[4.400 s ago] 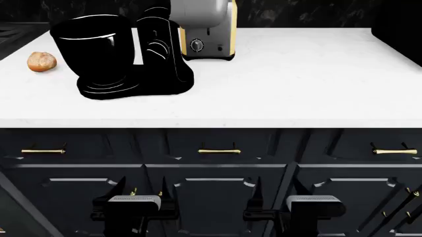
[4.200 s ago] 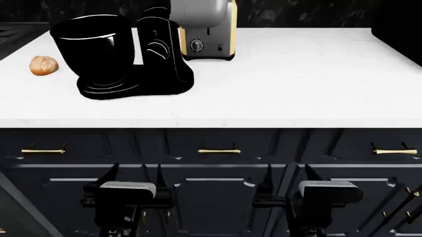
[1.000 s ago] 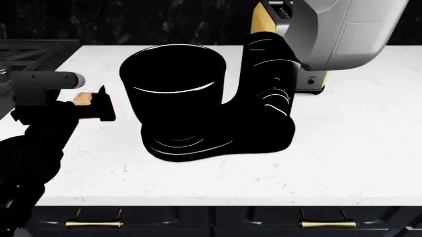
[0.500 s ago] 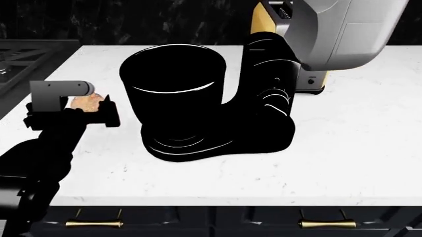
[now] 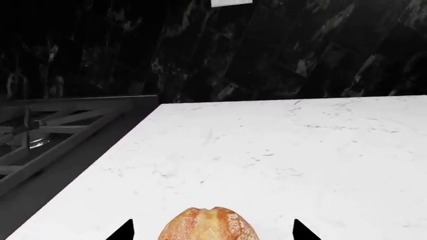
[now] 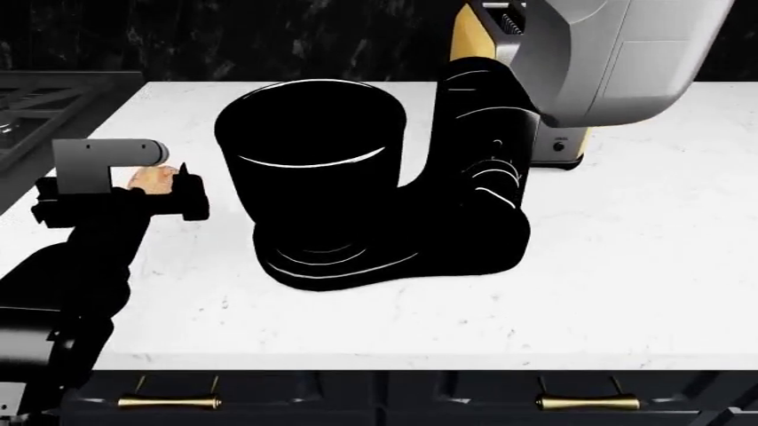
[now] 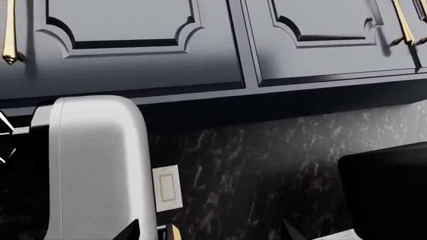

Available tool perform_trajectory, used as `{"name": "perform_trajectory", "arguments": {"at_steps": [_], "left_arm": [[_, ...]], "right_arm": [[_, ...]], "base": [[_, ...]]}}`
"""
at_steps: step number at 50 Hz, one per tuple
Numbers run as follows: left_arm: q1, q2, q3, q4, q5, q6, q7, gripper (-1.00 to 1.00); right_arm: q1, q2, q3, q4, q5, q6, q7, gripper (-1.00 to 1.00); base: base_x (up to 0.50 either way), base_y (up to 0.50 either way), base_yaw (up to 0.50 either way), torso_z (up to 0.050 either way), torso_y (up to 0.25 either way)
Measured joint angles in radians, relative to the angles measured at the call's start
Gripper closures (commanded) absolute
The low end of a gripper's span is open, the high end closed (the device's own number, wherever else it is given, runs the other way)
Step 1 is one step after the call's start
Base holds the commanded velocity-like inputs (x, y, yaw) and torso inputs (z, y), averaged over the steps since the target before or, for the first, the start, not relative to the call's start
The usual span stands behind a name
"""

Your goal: Place the bread in the stand mixer bowl.

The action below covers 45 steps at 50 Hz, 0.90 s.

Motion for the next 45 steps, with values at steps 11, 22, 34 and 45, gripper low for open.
{"name": "perform_trajectory", "arguments": {"at_steps": [11, 22, 34, 45], "left_arm": [[-0.048, 0.025, 0.023, -0.105, 0.031, 0.054, 0.017, -1.0], [-0.085, 0.047, 0.035, -0.211, 0.055, 0.109, 0.032, -1.0], [-0.091, 0.065, 0.044, -0.285, 0.059, 0.145, 0.056, -1.0], [-0.097, 0.075, 0.044, -0.338, 0.06, 0.17, 0.067, -1.0]], "right_arm": [[-0.002, -0.009, 0.002, -0.001, -0.008, 0.004, -0.01, -1.0], [-0.005, -0.017, 0.005, -0.003, -0.014, 0.008, -0.018, -1.0], [-0.006, -0.022, 0.003, -0.004, -0.022, 0.009, -0.026, -1.0], [-0.006, -0.025, -0.003, -0.005, -0.028, 0.009, -0.031, -1.0]], "base": [[0.0, 0.0, 0.0, 0.0, 0.0], [0.0, 0.0, 0.0, 0.0, 0.0], [0.0, 0.0, 0.0, 0.0, 0.0], [0.0, 0.0, 0.0, 0.0, 0.0]]}}
